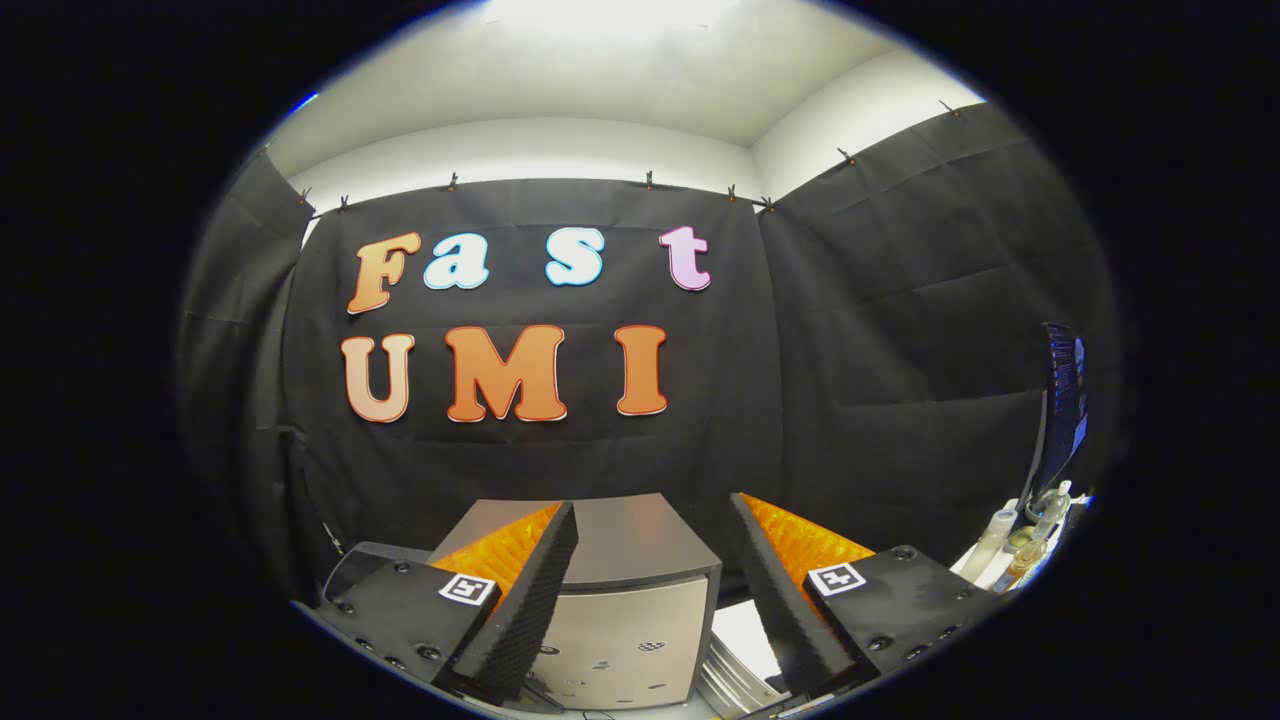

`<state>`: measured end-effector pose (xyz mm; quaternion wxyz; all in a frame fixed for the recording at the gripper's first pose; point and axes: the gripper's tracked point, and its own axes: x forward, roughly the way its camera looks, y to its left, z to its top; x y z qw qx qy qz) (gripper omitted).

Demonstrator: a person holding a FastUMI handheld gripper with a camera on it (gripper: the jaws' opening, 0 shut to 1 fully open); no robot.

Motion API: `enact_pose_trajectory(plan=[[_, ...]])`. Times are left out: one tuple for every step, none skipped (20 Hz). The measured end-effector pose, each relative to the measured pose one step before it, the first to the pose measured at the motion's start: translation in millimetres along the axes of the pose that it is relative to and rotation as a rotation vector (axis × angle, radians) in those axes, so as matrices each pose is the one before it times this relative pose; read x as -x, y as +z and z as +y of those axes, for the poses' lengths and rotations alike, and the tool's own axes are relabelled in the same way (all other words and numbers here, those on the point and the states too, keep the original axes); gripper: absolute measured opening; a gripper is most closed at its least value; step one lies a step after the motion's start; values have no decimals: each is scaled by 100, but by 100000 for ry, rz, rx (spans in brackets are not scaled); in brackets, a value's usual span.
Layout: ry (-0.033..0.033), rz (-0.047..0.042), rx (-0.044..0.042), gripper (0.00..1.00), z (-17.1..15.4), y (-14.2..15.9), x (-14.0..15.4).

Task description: Put the clothes into the washing machine and then close the washing machine lid.

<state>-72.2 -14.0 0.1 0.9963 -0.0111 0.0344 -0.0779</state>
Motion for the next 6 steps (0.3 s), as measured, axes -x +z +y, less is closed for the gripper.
enact_pose_trajectory(plan=[[284, -99, -495, 98, 96, 118, 53], [58, 108, -127, 98, 62, 8, 157], [303, -202, 409, 98, 149, 79, -55], [229, -356, 806, 98, 17, 99, 174], [90, 158, 940, 98, 119, 47, -72], [401, -51, 421, 98, 264, 23, -110]])
